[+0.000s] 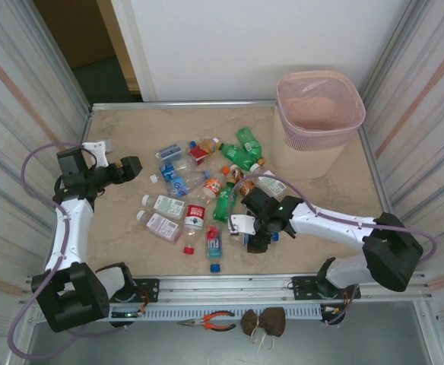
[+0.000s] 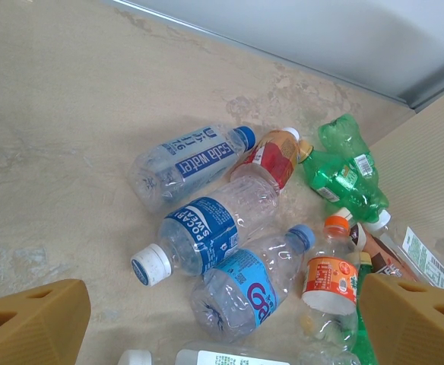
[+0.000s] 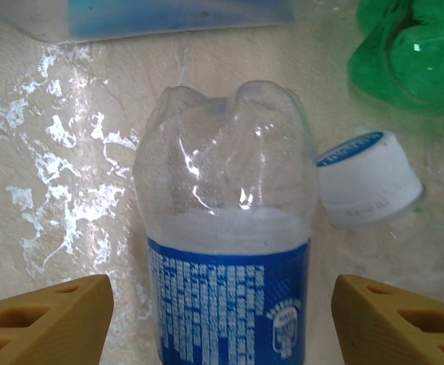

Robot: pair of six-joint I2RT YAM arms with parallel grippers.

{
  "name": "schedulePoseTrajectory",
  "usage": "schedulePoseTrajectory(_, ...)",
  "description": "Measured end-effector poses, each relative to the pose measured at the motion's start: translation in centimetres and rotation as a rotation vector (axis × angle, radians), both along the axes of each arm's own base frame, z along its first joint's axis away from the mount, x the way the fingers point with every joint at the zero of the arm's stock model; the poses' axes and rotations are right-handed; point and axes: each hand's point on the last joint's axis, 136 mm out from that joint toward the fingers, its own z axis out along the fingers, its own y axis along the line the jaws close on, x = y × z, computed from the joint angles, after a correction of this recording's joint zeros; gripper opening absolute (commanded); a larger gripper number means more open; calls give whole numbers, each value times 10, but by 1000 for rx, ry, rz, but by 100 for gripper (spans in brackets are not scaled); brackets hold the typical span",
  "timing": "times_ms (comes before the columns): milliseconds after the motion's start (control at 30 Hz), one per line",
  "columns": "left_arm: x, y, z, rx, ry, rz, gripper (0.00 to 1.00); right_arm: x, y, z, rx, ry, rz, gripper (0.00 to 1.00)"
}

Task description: Put the plastic bottles in the bin

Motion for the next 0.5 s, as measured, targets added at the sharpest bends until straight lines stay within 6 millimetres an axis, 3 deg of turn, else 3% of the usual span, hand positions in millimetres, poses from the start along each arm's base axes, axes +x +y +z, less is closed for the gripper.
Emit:
schedulePoseTrajectory(267,-1,0,5,6,-18,1,92,-8,1,-22,-63,43,26,68)
schedulePoseTrajectory(500,-1,0,6,7,-23,0,92,-4,1,-25,-73,26,22,68)
